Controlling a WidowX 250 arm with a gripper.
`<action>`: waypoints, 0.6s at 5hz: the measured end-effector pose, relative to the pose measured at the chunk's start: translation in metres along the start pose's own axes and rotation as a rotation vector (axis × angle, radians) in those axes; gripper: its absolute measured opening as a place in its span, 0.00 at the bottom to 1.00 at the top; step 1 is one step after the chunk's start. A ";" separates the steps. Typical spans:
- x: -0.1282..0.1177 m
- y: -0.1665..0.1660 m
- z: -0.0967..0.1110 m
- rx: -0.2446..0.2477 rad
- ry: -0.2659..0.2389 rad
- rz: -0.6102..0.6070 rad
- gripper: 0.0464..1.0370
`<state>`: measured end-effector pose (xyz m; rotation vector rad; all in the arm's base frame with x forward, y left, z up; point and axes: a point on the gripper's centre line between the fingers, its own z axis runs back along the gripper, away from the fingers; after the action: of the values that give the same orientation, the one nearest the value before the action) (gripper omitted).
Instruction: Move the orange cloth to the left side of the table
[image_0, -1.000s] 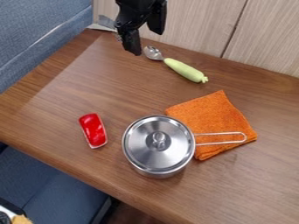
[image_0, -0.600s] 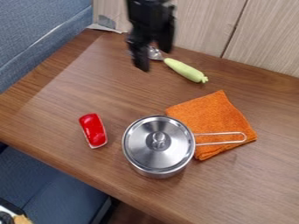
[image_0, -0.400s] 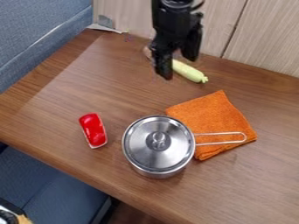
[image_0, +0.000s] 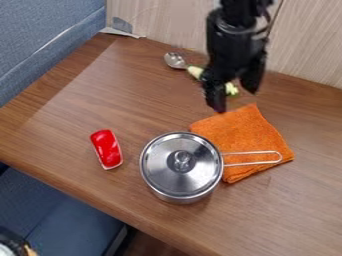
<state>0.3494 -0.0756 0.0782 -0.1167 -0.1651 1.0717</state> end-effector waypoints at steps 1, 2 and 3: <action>-0.015 0.002 -0.018 0.042 0.015 -0.045 0.96; -0.024 0.000 -0.032 0.050 0.016 -0.073 0.96; -0.031 0.002 -0.052 0.104 0.006 -0.104 0.96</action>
<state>0.3433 -0.1027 0.0240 -0.0173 -0.1089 0.9737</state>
